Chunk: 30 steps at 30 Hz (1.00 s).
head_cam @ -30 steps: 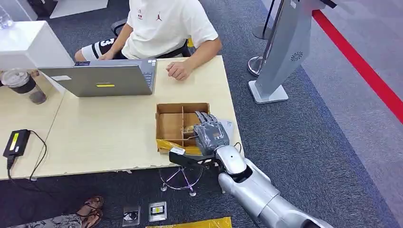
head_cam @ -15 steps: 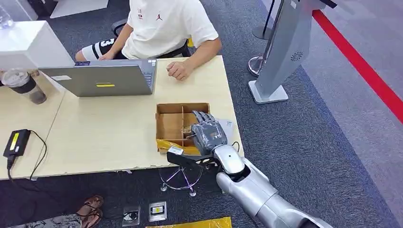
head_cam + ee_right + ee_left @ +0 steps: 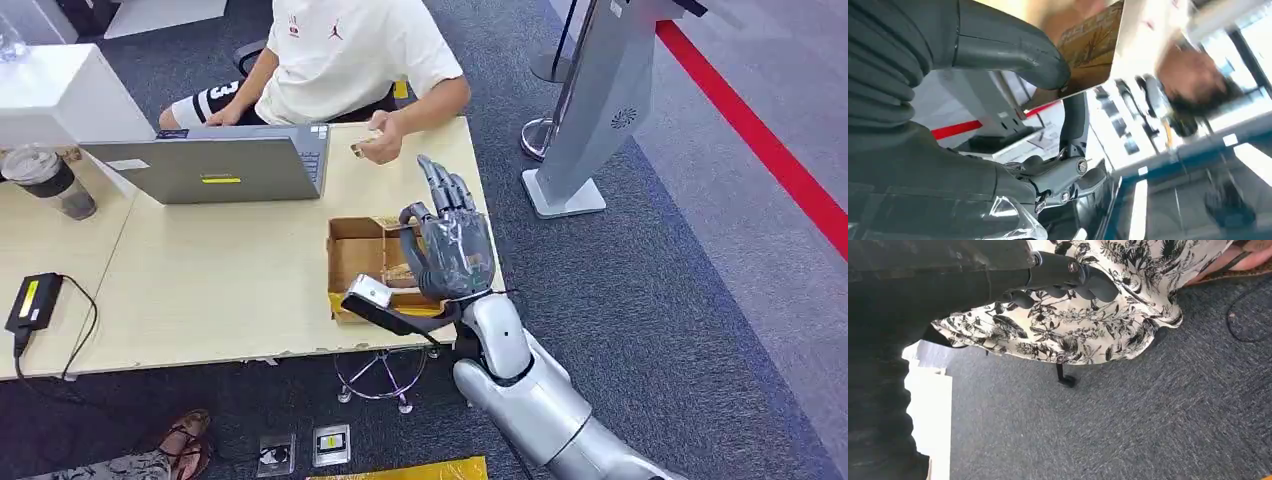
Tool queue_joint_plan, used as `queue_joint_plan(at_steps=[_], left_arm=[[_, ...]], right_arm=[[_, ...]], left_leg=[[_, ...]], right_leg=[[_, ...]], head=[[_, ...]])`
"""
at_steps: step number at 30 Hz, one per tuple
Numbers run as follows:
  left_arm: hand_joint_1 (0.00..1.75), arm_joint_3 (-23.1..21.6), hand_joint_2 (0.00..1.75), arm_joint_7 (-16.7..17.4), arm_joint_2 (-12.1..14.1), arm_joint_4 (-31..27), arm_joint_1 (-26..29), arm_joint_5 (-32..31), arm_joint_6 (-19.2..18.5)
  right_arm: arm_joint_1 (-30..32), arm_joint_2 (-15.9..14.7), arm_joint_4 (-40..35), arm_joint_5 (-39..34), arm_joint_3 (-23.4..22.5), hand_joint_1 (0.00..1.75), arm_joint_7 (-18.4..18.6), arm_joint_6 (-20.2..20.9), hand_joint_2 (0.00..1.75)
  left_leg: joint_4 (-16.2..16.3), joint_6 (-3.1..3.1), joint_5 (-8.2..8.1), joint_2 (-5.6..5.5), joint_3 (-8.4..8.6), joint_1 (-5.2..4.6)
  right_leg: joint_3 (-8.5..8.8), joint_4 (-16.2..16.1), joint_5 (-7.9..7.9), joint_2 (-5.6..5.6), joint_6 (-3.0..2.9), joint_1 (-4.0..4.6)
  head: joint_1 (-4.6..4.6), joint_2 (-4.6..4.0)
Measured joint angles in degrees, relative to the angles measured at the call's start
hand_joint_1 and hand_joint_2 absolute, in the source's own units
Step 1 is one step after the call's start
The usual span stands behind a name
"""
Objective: Pass the card to the sensor for recognition and then transmit it.
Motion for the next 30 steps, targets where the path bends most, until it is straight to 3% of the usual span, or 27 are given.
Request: queue_joint_plan(at_steps=[2, 7, 10, 13, 15, 19, 24, 30], left_arm=[[0.00, 0.09, 1.75, 0.26, -0.11, 0.00, 0.05, 0.09, 0.24], [0.00, 0.85, 1.75, 0.50, -0.26, 0.00, 0.08, 0.22, 0.26], [0.00, 0.96, 1.75, 0.28, -0.26, 0.00, 0.07, -0.02, 0.22], [0.00, 0.98, 1.75, -0.85, -0.28, 0.00, 0.02, -0.75, 0.17], [0.00, 0.98, 1.75, -1.25, -0.42, 0.00, -0.12, -1.23, 0.17], [0.00, 0.98, 1.75, -1.64, -0.76, 0.00, -0.39, -1.40, 0.22], [0.00, 0.96, 1.75, -1.68, -1.16, 0.00, -0.38, -1.86, 0.17], [0.00, 0.94, 1.75, -1.68, -1.60, 0.00, -0.36, -1.92, 0.24]], right_arm=[[0.97, -0.13, -4.53, -1.92, -0.33, 1.75, -1.31, -3.58, 1.75], [2.35, -0.61, -13.91, -2.66, -1.03, 1.75, -3.95, -4.84, 1.75], [2.23, -0.46, -16.93, -1.17, -1.00, 1.75, -5.55, -4.71, 1.75], [-0.43, 0.55, -16.80, 0.92, -0.79, 1.75, -4.19, -1.19, 1.75], [-4.45, 2.12, -12.73, 1.93, -0.50, 1.75, -3.80, -0.01, 1.75], [-11.56, 6.55, 1.98, 3.87, 0.13, 1.75, -3.19, -1.41, 1.75], [-16.25, 10.25, 16.21, 10.00, 1.20, 1.75, 0.68, -0.47, 1.75], [-18.67, 12.29, 24.87, 14.30, 2.80, 1.75, 3.88, 1.63, 1.75]], left_leg=[[0.00, 0.00, 0.00, -0.01, -0.01, 0.00], [-0.01, -0.02, -0.02, 0.00, 0.00, 0.00], [-0.02, -0.03, -0.02, 0.00, -0.01, 0.01], [-0.03, -0.03, -0.01, 0.02, -0.05, 0.01], [-0.04, -0.06, 0.02, 0.01, -0.04, 0.02], [-0.02, -0.11, 0.10, -0.13, -0.07, 0.07], [-0.02, -0.11, 0.09, -0.17, -0.12, 0.08], [-0.01, -0.11, 0.08, -0.14, -0.17, 0.07]], right_leg=[[-0.01, 0.00, 0.00, -0.01, 0.00, 0.00], [0.01, 0.00, 0.00, 0.00, 0.00, 0.00], [0.03, 0.01, 0.00, 0.00, 0.00, 0.01], [0.03, 0.02, 0.01, -0.01, 0.00, 0.01], [0.02, 0.03, 0.02, -0.01, -0.01, 0.02], [0.05, 0.03, 0.04, -0.18, -0.03, 0.08], [0.01, 0.03, 0.04, -0.19, -0.04, 0.09], [-0.05, 0.00, 0.03, -0.16, -0.05, 0.08]], head=[[0.00, 0.00], [-0.02, 0.00], [0.00, 0.00], [-0.02, 0.00], [0.00, 0.00], [-0.02, 0.00], [0.02, 0.00], [0.00, 0.00]])
